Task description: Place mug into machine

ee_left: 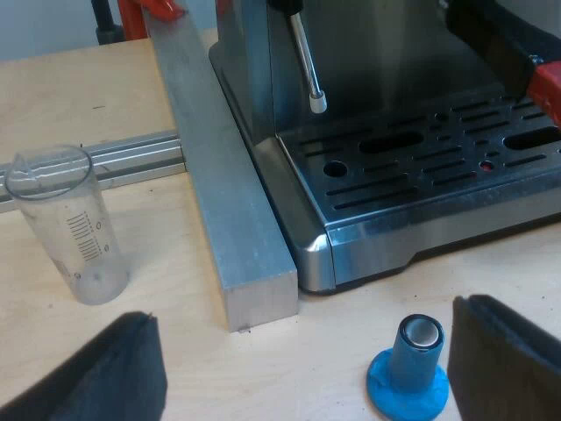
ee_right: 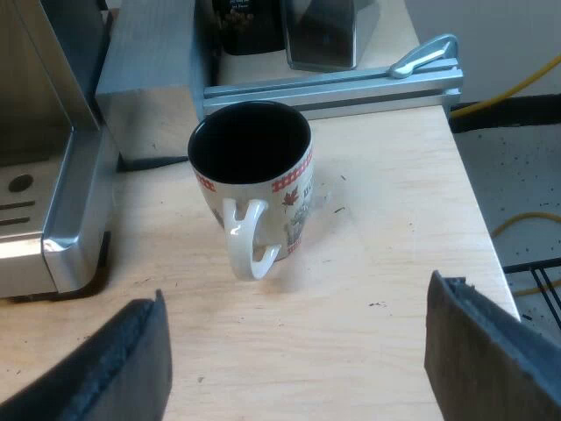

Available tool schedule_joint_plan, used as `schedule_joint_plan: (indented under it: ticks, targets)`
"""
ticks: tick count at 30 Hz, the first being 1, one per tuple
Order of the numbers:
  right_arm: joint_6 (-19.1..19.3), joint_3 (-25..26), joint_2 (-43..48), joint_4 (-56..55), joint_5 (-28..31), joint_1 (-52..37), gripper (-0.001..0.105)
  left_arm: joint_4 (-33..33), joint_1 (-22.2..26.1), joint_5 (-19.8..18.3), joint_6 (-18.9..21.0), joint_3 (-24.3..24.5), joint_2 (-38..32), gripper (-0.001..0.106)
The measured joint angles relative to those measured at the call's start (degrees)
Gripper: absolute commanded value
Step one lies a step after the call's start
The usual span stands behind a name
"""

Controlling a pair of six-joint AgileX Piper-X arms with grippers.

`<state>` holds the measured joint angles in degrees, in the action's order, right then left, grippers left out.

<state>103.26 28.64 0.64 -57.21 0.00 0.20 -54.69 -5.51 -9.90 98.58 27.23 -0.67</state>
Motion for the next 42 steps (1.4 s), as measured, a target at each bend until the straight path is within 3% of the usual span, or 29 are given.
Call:
schedule_joint_plan:
  ticks: [6, 9, 11, 24, 34, 36, 42]
  targets:
    - [0.0, 0.0, 0.0, 0.0, 0.0, 0.0, 0.063, 0.0, 0.0, 0.0, 0.0, 0.0, 0.0, 0.069]
    - [0.0, 0.0, 0.0, 0.0, 0.0, 0.0, 0.063, 0.0, 0.0, 0.0, 0.0, 0.0, 0.0, 0.082]
    - [0.0, 0.0, 0.0, 0.0, 0.0, 0.0, 0.063, 0.0, 0.0, 0.0, 0.0, 0.0, 0.0, 0.084]
    - [0.0, 0.8, 0.0, -1.24, 0.0, 0.0, 0.063, 0.0, 0.0, -0.04, -0.15, 0.0, 0.0, 0.084]
    - [0.0, 9.09, -4.18, -6.11, -1.63, 0.0, 0.063, -1.69, -1.29, -6.32, 0.32, 6.0, 0.0, 0.084]
    - [0.0, 10.75, -7.78, -6.81, -5.22, 1.3, 0.063, -1.66, -3.39, -7.6, 0.42, 7.64, 0.54, 0.084]
    - [2.61, 12.72, -16.97, -8.3, -7.11, 7.0, 0.063, 1.36, -13.22, -13.11, 0.42, 8.14, 7.94, 0.084]
